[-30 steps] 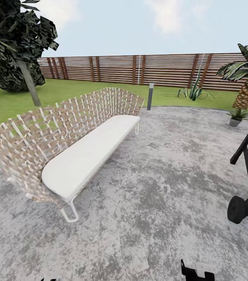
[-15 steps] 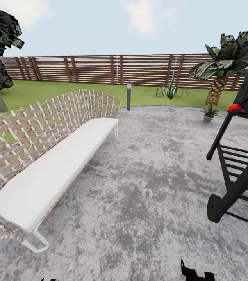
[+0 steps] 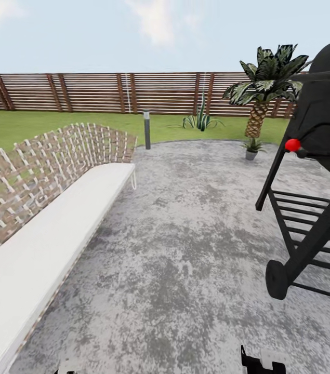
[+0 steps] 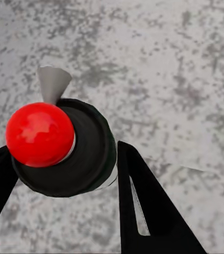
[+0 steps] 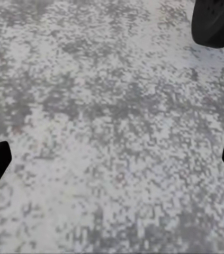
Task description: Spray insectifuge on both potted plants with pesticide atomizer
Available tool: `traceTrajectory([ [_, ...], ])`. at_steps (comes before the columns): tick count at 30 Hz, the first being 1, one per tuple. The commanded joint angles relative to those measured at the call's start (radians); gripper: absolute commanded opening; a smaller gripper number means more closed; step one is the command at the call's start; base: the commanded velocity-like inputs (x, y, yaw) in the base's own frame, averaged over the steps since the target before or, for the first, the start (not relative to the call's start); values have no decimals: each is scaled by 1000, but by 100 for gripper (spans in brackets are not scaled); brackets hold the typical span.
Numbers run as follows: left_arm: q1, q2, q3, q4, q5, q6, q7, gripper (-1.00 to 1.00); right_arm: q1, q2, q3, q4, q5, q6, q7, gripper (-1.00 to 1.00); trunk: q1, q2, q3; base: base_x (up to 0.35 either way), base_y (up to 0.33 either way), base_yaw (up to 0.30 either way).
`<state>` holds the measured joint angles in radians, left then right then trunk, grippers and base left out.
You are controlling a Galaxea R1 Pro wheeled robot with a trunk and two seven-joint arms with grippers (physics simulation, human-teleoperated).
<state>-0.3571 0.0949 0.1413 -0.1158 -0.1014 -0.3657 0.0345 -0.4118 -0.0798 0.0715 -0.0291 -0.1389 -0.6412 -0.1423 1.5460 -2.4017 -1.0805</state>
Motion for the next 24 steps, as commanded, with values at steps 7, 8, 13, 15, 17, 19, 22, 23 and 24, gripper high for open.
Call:
traceTrajectory([
  [7,0,2,6,1,-11,-4,3,-100,-1,0,8,1,-9,-3,-2,100,0,0,-1,317,135,-300],
  [8,0,2,6,1,-11,-4,3,-100,-1,0,8,1,-8,-3,-2,100,0,0,-1,331,90,-300],
  [13,0,2,6,1,-11,-4,3,-100,-1,0,8,1,-8,-3,-2,100,0,0,-1,333,85,-300],
  [15,0,2,6,1,-11,-4,2,-100,-1,0,8,1,-9,-3,-2,100,0,0,-1,333,90,-300],
  [17,0,2,6,2,-11,-4,3,-100,-1,0,8,1,-9,-3,-2,100,0,0,-1,333,104,-300],
  [19,0,2,6,2,-11,-4,3,-100,-1,0,8,1,-8,-3,-2,100,0,0,-1,333,130,-300],
  [22,0,2,6,2,-11,-4,3,-100,-1,0,8,1,-9,-3,-2,100,0,0,0,330,165,-259],
  [23,0,2,6,2,-11,-4,3,-100,-1,0,8,1,-8,-3,-1,100,0,0,0,327,162,-93],
  [24,0,2,6,2,-11,-4,3,-100,-1,-2,8,1,-8,-3,-1,100,0,0,0,328,132,-30],
])
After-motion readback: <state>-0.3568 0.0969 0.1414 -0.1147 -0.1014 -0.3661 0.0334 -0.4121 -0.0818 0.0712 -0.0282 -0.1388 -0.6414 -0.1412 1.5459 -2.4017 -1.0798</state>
